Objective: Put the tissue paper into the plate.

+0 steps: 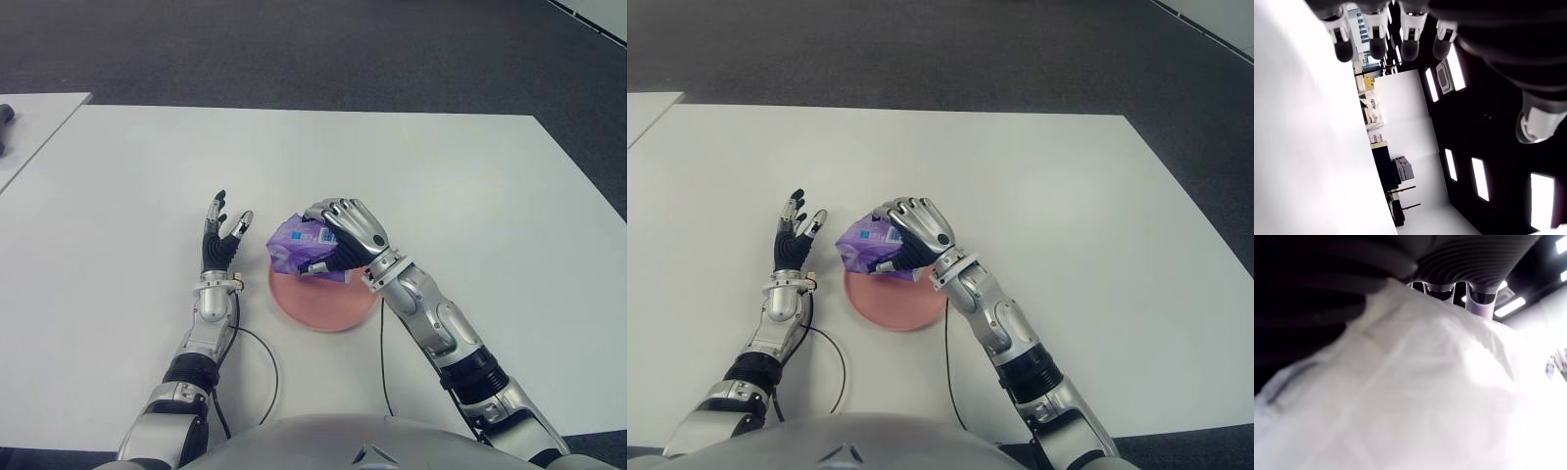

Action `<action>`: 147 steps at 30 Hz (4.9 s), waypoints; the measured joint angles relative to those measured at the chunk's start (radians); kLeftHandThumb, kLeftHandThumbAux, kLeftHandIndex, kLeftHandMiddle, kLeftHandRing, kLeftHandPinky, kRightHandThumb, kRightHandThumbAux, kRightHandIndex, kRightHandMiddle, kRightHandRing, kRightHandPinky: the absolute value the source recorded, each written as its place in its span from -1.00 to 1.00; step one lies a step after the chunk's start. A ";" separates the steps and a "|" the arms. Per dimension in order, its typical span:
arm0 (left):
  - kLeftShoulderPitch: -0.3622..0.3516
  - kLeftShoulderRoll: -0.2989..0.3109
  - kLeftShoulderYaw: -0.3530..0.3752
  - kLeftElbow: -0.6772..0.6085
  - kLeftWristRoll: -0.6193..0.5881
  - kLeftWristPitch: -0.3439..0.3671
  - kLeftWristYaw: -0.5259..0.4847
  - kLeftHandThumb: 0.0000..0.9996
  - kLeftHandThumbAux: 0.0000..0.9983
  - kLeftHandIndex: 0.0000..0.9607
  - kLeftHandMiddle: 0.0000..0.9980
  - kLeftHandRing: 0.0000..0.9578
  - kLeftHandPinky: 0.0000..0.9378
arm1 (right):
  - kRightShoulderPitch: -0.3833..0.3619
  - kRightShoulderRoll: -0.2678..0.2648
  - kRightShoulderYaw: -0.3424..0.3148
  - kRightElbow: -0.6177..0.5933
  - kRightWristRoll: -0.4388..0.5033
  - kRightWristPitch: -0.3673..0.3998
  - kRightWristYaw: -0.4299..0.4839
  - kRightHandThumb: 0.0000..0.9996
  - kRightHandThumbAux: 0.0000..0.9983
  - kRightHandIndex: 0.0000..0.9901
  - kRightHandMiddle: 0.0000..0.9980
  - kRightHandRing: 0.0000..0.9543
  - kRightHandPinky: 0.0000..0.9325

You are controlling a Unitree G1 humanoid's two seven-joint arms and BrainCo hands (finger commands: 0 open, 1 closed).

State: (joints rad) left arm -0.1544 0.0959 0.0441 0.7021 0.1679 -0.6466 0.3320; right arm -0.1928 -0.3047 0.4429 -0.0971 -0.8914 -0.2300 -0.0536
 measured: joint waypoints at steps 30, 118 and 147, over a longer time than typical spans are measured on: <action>0.001 0.005 0.015 0.000 0.000 0.003 -0.018 -1.00 -0.17 -1.00 -1.00 -1.00 -1.00 | 0.020 -0.043 -0.073 -0.016 0.064 0.008 0.018 0.71 0.35 -0.19 0.08 0.78 0.79; 0.016 -0.005 0.017 -0.022 -0.001 0.020 -0.032 -1.00 -0.10 -1.00 -1.00 -1.00 -1.00 | -0.040 -0.318 -0.337 -0.183 0.259 0.196 0.496 -0.83 -0.14 -1.00 -1.00 -1.00 -1.00; 0.014 -0.001 0.017 -0.017 0.000 0.010 -0.032 -1.00 -0.12 -1.00 -1.00 -1.00 -1.00 | -0.049 -0.019 -0.573 -0.125 0.663 0.323 0.261 -0.88 0.26 -1.00 -1.00 -1.00 -1.00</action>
State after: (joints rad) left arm -0.1399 0.0944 0.0608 0.6849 0.1677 -0.6362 0.3001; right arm -0.2415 -0.3232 -0.1303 -0.2225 -0.2285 0.0932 0.2071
